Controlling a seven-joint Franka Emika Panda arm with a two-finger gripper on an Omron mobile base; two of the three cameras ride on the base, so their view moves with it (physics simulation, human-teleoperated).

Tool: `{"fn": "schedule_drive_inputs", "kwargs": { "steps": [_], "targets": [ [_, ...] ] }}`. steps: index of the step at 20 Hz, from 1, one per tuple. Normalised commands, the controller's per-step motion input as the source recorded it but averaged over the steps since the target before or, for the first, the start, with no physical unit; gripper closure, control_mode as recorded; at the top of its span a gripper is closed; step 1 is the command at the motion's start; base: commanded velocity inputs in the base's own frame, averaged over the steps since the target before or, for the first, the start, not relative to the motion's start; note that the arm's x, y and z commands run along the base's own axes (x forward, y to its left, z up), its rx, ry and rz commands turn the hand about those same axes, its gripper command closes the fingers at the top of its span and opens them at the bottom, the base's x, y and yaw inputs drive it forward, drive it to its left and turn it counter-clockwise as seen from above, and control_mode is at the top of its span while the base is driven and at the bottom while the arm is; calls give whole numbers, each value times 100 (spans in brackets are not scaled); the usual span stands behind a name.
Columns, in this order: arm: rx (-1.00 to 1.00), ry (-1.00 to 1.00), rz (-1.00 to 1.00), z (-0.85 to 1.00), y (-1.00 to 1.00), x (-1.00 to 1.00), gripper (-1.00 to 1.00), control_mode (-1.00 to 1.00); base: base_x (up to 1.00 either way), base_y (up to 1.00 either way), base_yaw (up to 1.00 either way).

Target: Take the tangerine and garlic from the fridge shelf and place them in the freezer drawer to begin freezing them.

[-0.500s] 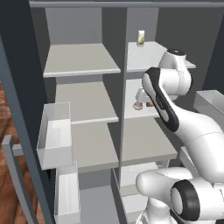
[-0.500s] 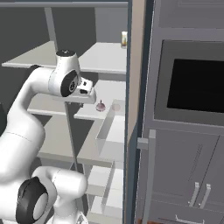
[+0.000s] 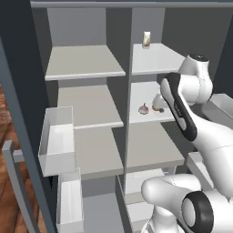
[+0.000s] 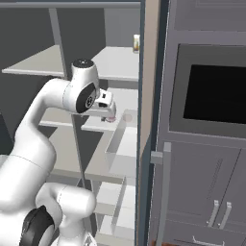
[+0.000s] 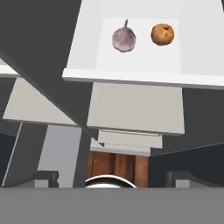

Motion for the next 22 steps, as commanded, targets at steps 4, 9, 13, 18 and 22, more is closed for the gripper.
{"fn": "schedule_drive_inputs", "kwargs": {
  "steps": [4,9,13,18,22],
  "targets": [
    [0,-10,0,-51,-21,44,-100,-100,0,0,0],
    [1,-12,0,-32,-3,64,-100,-100,0,0,0],
    [8,-4,-1,-3,-9,44,-100,-100,0,0,0],
    [11,0,-7,-53,0,56,-100,-100,0,0,0],
    [1,0,-1,-30,0,54,-100,-100,0,0,0]
  ]
}}
